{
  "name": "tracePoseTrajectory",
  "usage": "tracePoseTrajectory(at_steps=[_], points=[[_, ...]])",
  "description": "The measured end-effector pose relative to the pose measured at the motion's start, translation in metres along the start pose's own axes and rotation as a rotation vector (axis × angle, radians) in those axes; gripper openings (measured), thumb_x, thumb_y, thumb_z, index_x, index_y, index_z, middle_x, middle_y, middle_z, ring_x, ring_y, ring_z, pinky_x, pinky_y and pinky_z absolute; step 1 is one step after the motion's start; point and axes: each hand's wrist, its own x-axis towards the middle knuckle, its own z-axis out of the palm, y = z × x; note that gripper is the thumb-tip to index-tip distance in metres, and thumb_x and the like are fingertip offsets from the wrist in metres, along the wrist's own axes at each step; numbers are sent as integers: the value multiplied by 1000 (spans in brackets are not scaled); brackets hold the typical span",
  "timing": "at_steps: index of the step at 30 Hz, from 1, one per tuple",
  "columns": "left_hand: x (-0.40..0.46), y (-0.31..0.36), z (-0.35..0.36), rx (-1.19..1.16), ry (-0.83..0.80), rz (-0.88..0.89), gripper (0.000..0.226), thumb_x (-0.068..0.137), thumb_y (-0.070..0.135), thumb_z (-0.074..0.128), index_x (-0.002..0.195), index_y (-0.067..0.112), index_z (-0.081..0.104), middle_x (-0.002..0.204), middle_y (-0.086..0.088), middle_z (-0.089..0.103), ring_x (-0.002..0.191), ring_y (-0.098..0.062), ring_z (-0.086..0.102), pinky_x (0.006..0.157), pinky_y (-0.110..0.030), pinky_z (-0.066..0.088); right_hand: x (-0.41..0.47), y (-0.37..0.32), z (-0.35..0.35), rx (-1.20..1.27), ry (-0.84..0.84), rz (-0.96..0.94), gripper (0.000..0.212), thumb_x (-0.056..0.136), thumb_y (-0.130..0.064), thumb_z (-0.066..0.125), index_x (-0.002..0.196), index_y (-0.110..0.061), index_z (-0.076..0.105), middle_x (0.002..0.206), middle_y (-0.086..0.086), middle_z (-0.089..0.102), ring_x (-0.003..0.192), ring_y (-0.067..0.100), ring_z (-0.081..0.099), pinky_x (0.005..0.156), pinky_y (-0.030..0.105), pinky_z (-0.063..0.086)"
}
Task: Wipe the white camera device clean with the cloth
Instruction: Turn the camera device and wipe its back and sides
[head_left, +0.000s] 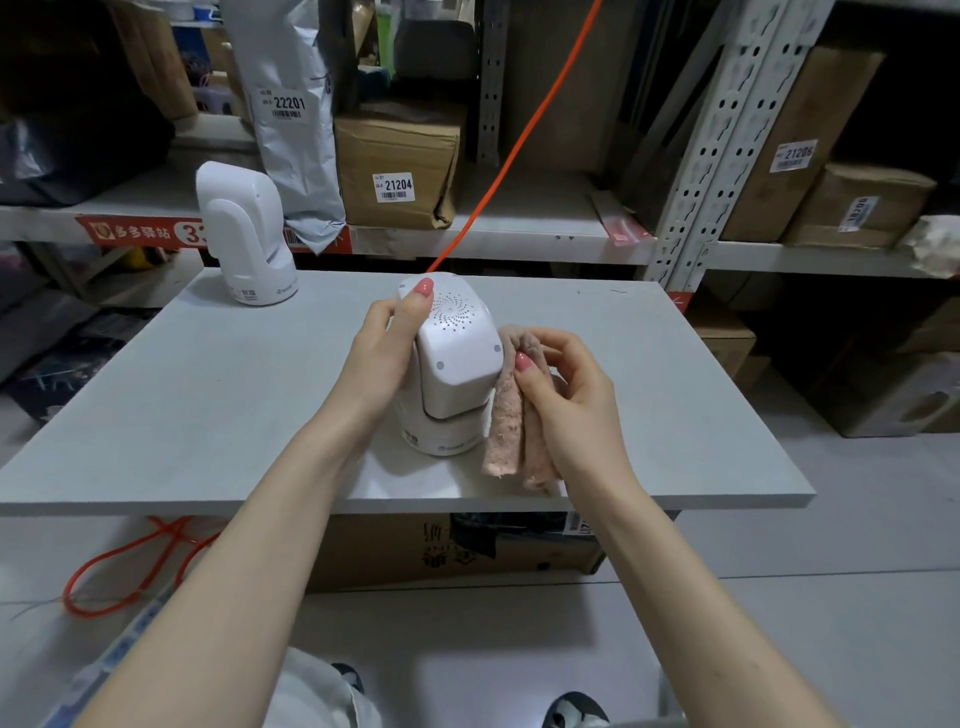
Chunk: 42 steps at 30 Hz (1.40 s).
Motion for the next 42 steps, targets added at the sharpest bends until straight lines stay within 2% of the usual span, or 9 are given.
tracePoseTrajectory(at_steps=[5, 11, 15, 23, 26, 28, 34, 38, 42], points=[[0, 1, 0, 4, 1, -12, 42, 94, 57, 38, 113, 22, 50, 102, 14, 54, 88, 2, 49, 70, -18, 33, -7, 12, -5, -170, -57, 73, 14, 93, -14, 60, 95, -27, 66, 100, -8, 68, 101, 18, 63, 90, 35, 53], [0, 3, -5, -27, -46, -43, 35, 94, 56, 38, 106, 24, 45, 110, 4, 48, 81, -4, 47, 64, -21, 32, -2, -7, -2, -35, 11, -11, 15, 93, -15, 61, 101, -26, 66, 104, -4, 69, 98, 11, 66, 82, 24, 56], [1, 4, -6, -42, -62, -53, 26, 95, 55, 39, 92, 30, 44, 97, 10, 49, 79, -1, 47, 63, -21, 32, -3, -6, 3, -9, 39, -4, 17, 93, -14, 59, 102, -26, 66, 105, -5, 69, 99, 10, 66, 83, 23, 55], [2, 4, -5, -109, -6, -115, 45, 88, 57, 52, 116, 21, 49, 101, 12, 55, 89, -3, 51, 65, -22, 32, -8, -7, 1, -260, 75, -21, 16, 94, -14, 59, 100, -27, 67, 100, -8, 68, 92, 4, 62, 73, 7, 48], [1, 6, -3, -119, 34, -111, 56, 81, 61, 60, 116, 18, 52, 109, 5, 59, 96, -9, 54, 62, -25, 31, -10, -20, 8, -250, 157, -175, 18, 92, -13, 60, 103, -26, 67, 103, -3, 67, 99, 4, 61, 83, 12, 48], [0, 5, 1, -95, 75, -76, 50, 82, 56, 62, 109, 16, 51, 98, 7, 57, 89, -7, 53, 63, -23, 32, -12, -26, 13, -337, 159, -340, 22, 90, -8, 62, 103, -24, 68, 102, 0, 64, 98, 3, 59, 84, 12, 45], [-5, 9, 5, -26, 119, -28, 54, 80, 54, 67, 112, 17, 44, 98, 5, 60, 94, -8, 61, 76, -27, 45, -19, -14, 31, -755, 223, -762, 18, 91, -22, 62, 104, -13, 72, 99, 6, 63, 93, 25, 58, 63, 36, 52], [-6, 7, 2, -30, 102, -27, 62, 73, 62, 68, 111, 20, 43, 96, 3, 65, 91, -10, 65, 85, -33, 50, -21, -8, 33, -869, 255, -953, 12, 92, -17, 63, 94, -15, 75, 102, -1, 55, 93, 23, 54, 61, 32, 53], [-9, 6, 1, -1, 111, -15, 60, 76, 62, 66, 111, 19, 43, 96, 2, 62, 89, -13, 60, 74, -31, 45, -25, 7, 31, -1039, 238, -1121, 9, 87, -6, 68, 89, -13, 74, 103, -1, 52, 92, 21, 50, 60, 31, 49]])
